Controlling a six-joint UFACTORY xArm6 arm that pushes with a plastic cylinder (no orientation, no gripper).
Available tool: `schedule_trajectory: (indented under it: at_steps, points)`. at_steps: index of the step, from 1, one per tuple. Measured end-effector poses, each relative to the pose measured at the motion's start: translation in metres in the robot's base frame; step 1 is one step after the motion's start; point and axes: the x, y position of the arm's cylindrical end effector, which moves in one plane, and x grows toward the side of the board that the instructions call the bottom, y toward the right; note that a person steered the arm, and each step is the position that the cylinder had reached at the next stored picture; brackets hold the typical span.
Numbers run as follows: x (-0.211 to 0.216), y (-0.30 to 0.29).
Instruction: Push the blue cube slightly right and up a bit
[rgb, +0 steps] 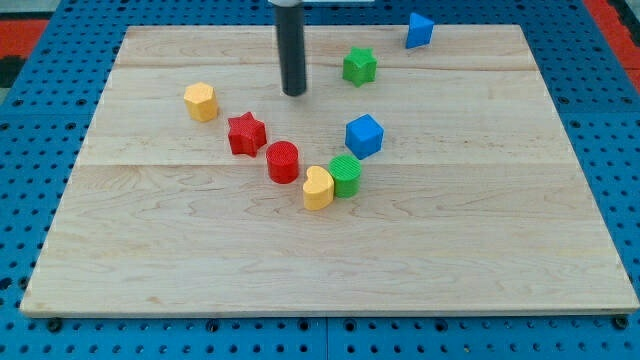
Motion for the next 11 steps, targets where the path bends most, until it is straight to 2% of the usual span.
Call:
schedule_trajectory:
  at_steps: [3, 7, 8, 10, 11]
  points:
    - [0.066, 0.006]
    - [0.075, 0.072]
    - [0.092, 0.072]
    - [0.086, 0.119]
    - [0.09, 0.123]
